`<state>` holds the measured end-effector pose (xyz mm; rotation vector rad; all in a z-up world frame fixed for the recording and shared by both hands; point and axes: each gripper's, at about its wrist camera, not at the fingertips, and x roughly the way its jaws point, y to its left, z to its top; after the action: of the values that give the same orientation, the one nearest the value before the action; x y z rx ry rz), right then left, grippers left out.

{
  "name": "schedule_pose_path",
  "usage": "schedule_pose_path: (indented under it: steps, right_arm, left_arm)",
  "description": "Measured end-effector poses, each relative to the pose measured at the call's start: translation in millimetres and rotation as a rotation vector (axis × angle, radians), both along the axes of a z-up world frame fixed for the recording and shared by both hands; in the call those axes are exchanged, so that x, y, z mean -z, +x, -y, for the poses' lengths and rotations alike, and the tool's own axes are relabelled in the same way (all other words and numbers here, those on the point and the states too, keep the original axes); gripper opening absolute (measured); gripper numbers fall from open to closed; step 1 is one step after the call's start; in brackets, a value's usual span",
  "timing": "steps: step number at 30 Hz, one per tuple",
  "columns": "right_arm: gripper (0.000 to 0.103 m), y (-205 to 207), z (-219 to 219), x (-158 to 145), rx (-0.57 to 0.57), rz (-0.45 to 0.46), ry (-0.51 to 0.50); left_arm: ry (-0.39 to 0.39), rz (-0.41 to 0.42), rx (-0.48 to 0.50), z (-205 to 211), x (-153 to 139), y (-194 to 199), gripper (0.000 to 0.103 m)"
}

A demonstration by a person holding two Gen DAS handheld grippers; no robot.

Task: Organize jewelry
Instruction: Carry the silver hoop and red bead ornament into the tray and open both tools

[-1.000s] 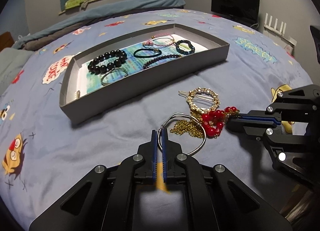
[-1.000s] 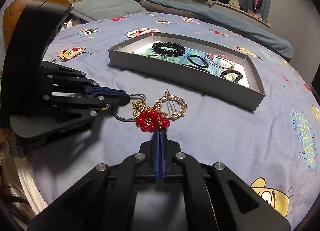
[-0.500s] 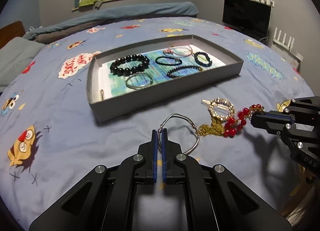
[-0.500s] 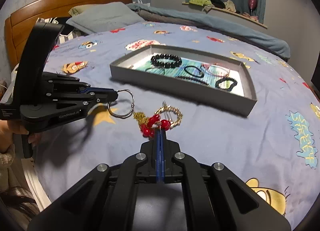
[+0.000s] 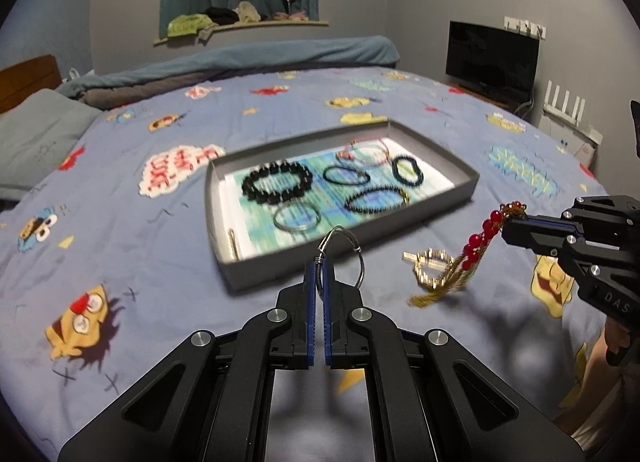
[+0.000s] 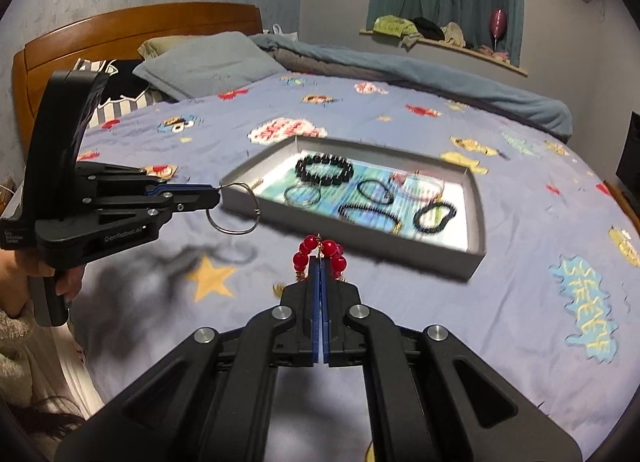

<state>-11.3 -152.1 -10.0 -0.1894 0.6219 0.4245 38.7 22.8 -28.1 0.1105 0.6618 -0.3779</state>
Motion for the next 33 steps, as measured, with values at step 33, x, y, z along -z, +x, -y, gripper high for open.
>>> schedule_pose_path:
  steps: [33]
  right_arm:
    - [0.000, 123.8, -53.5, 2.8, 0.002, -0.025, -0.026]
  left_arm:
    - [0.021, -0.159, -0.065, -14.2, 20.1, 115.9, 0.004]
